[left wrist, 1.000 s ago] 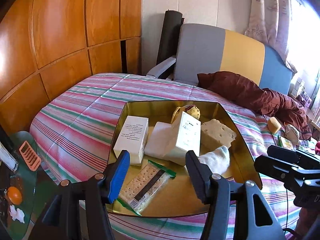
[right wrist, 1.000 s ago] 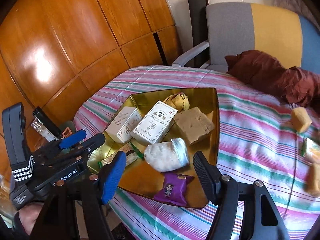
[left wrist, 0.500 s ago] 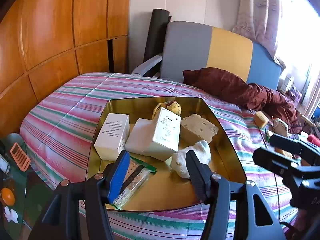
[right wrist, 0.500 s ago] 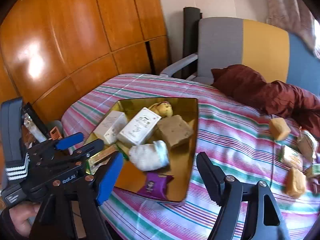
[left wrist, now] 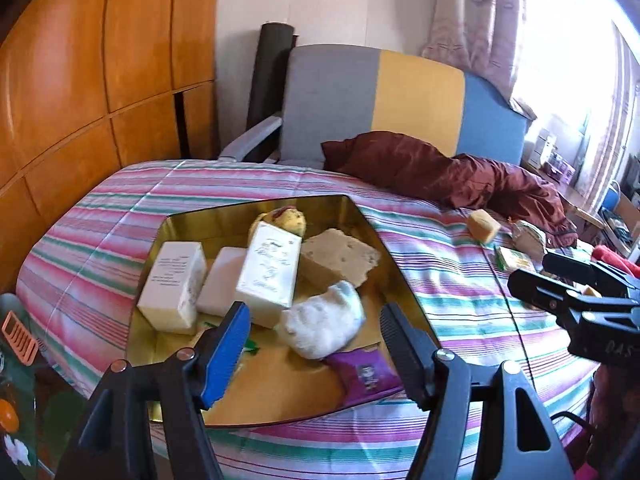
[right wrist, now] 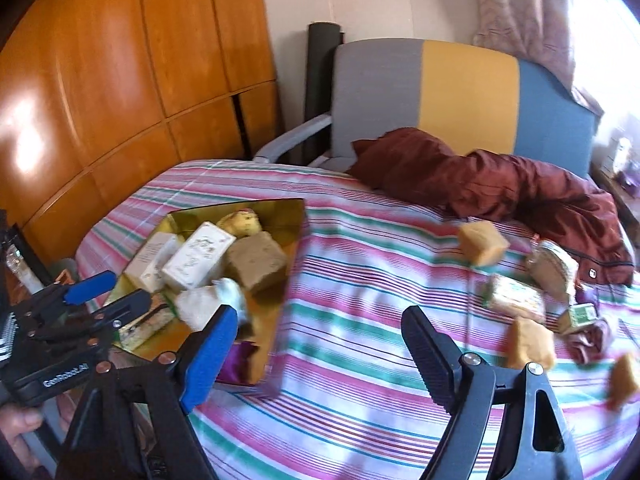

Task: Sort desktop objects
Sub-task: 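Move both grippers back toward the pile of items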

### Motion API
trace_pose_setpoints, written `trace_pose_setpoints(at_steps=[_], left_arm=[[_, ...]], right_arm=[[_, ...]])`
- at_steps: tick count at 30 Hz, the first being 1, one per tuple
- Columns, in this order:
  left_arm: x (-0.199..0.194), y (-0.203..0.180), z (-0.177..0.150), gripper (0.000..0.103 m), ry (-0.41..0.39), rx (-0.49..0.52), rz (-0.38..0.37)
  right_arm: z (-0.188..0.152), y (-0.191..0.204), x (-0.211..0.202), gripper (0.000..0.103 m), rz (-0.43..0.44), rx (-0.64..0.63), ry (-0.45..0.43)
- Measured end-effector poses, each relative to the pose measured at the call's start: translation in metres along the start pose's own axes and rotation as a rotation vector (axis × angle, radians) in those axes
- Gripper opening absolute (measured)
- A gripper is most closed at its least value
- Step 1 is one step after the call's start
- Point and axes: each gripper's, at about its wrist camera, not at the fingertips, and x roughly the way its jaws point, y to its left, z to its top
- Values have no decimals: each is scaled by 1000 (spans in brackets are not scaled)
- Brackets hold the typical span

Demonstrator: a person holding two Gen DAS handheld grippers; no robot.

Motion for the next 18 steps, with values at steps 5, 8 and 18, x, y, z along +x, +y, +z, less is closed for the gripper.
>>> trace_pose_setpoints(at_steps=[5, 8, 18], left_arm=[[6, -18, 3, 69, 21, 21, -34], [14, -28, 4, 69, 50, 24, -66], [25, -80, 15, 69, 60, 134, -151]], right_arm=[[-4, -32, -4, 85, -70, 39, 13], [-6, -50, -9, 85, -112, 59, 16], [-13, -136, -32, 85, -236, 167, 62]])
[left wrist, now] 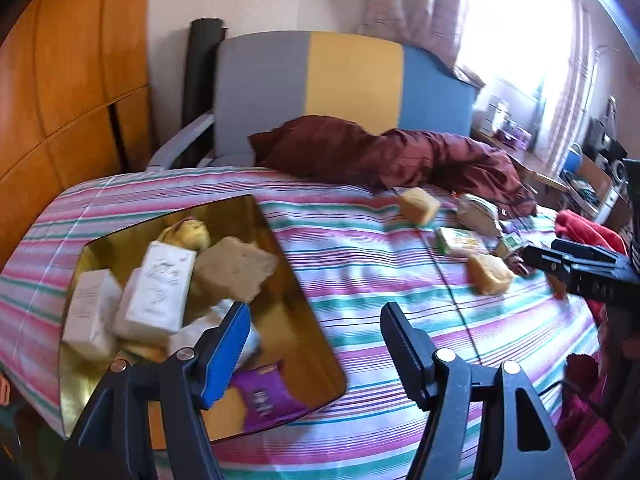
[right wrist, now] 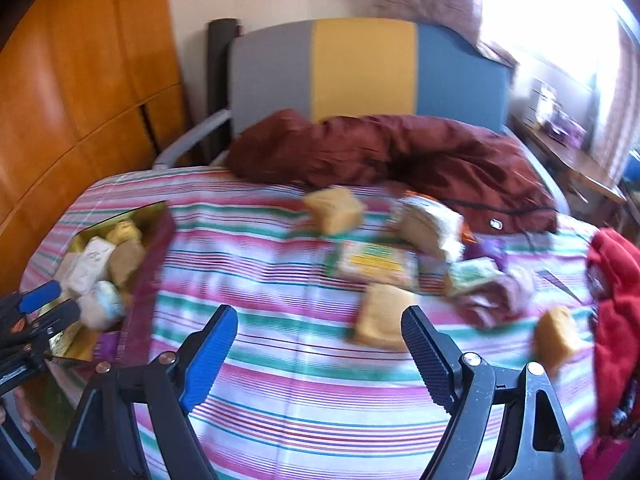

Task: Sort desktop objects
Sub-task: 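Move both grippers back toward the pile of items, then grasp a yellow sponge with the right gripper while the left grasps another sponge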

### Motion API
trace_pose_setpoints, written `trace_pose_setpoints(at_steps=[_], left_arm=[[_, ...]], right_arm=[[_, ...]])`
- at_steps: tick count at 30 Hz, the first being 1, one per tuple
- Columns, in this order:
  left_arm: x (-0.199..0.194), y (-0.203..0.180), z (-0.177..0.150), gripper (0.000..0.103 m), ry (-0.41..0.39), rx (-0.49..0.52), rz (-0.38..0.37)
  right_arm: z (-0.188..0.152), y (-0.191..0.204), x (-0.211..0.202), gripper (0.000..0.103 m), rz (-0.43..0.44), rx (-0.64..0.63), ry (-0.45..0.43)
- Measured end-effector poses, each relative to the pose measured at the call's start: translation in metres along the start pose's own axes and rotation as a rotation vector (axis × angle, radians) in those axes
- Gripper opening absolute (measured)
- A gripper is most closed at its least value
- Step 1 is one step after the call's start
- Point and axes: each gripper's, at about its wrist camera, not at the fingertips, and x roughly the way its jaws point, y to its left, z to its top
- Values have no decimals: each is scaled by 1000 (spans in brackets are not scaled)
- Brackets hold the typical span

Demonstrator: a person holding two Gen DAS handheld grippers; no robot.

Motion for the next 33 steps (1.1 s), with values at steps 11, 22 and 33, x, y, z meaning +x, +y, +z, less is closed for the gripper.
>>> trace_pose_setpoints(at_steps=[11, 22, 33], left_arm=[[21, -53, 5, 69, 42, 125, -84], [47, -93, 12, 69, 98, 182, -169], [92, -158, 23, 69, 175, 269, -280]], right_arm=[[7, -138, 6, 85, -234, 183, 84], [-2, -237, 65, 85, -420, 272, 259], [-14, -255, 100, 68, -433, 260, 405]])
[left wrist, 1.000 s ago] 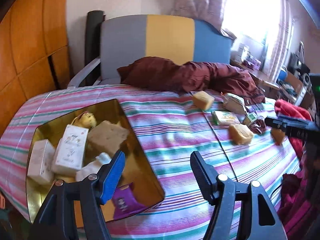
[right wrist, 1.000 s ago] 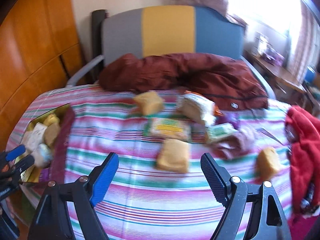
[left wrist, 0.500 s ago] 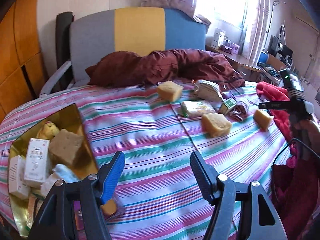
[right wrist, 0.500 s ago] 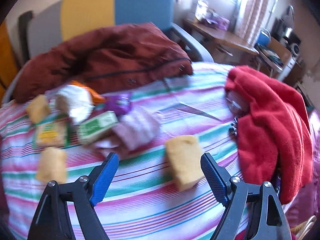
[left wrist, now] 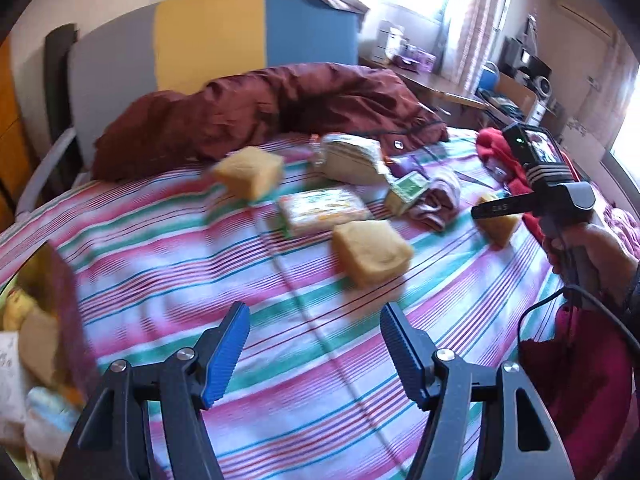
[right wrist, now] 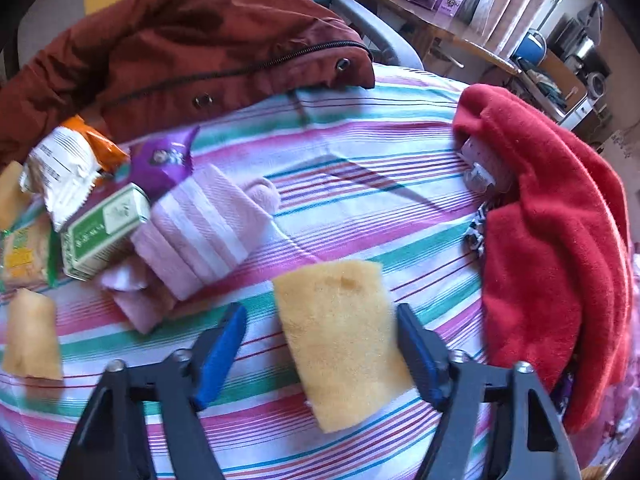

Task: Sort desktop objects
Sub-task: 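Grasp a yellow sponge with the right gripper while the left grasps another sponge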

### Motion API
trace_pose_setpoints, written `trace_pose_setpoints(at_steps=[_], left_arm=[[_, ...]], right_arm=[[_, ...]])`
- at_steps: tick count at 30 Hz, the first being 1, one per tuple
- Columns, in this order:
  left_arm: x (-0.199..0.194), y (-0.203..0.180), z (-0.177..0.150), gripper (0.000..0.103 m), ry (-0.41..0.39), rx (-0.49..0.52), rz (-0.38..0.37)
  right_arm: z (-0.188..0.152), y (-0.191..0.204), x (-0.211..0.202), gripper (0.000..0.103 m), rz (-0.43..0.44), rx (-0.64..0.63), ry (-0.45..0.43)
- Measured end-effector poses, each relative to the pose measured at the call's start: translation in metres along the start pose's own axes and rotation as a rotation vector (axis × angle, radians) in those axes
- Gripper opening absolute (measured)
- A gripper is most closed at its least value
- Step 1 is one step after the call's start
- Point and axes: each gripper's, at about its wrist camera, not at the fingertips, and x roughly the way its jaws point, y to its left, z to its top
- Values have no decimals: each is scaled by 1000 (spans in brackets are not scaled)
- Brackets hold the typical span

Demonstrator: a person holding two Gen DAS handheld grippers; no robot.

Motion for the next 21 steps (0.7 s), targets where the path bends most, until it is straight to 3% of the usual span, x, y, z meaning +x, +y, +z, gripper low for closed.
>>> trace_pose_setpoints(at_steps=[3, 7, 11, 21], left_arm=[[17, -12, 9, 69, 23, 4, -40], [38, -26, 22, 75, 43, 12, -55], [58, -39, 37, 84, 56, 13, -52], [109, -54, 50, 88, 121, 19, 40]], right_arm=[[-2, -1, 0, 57, -28, -7, 5], [-2, -2, 1, 56, -31, -5, 5], [0, -1, 2, 59, -31, -6, 5], [3, 2, 9, 70, -48, -28, 18]])
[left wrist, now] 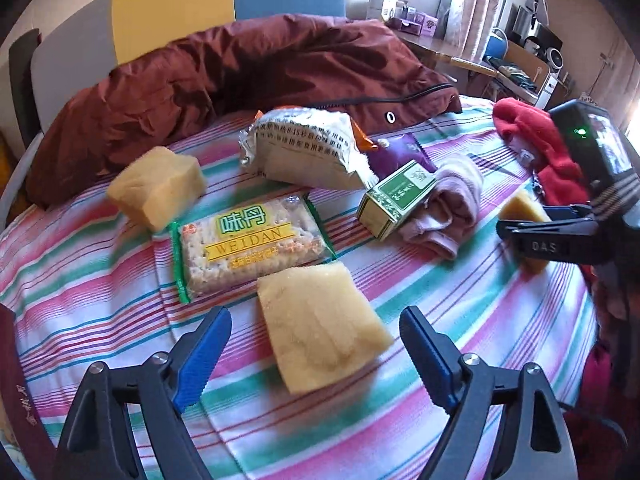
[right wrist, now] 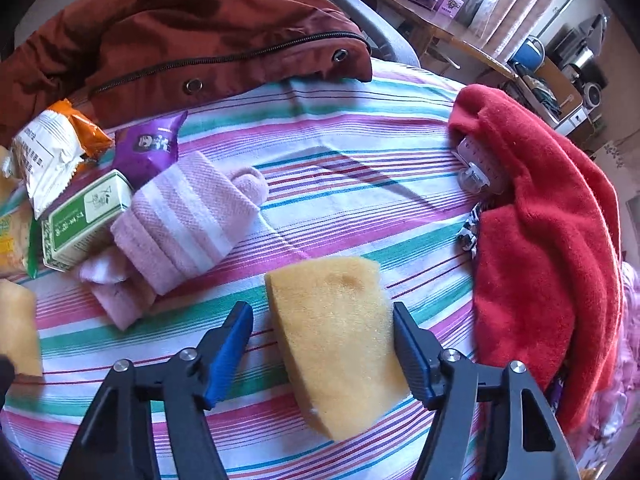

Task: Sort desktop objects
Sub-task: 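Grasp a yellow sponge with the right gripper while the left grasps another sponge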

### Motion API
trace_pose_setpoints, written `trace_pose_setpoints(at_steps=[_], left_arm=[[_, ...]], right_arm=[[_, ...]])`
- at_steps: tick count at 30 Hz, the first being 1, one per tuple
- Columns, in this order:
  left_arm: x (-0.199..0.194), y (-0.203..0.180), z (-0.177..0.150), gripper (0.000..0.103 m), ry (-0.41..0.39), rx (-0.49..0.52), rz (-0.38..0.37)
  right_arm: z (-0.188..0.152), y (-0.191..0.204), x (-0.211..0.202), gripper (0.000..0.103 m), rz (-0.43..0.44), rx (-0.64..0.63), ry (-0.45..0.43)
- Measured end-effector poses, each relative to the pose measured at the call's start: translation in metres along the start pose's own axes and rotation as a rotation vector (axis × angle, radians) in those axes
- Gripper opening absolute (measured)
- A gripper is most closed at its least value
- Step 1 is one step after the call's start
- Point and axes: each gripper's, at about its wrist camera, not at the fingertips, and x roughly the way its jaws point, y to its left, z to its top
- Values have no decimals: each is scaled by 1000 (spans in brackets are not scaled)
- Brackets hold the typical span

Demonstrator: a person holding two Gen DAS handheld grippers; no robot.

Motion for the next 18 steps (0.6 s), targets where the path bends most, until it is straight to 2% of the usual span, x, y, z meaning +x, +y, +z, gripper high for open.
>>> trace_pose_setpoints(at_steps=[3, 4, 5, 8, 11, 18], left_arm=[[10, 4, 2, 82, 13, -28, 14], [13, 6, 2, 74, 23, -38, 6], [16, 9, 1, 68, 33, -59, -33], [16, 7, -3, 62, 20, -41, -36], [6, 0, -10, 59, -23, 5, -16], [-37, 16, -26, 58, -128, 3, 38]], right_arm=[[0, -1, 2, 69, 1, 4, 8], [0, -1, 3, 67, -4, 2, 11], [0, -1, 4, 62, -13, -1, 14], [0, -3, 5, 56, -24, 0, 16], [0, -3, 5, 51, -26, -6, 16], [4, -10, -3, 50, -17, 32, -29]])
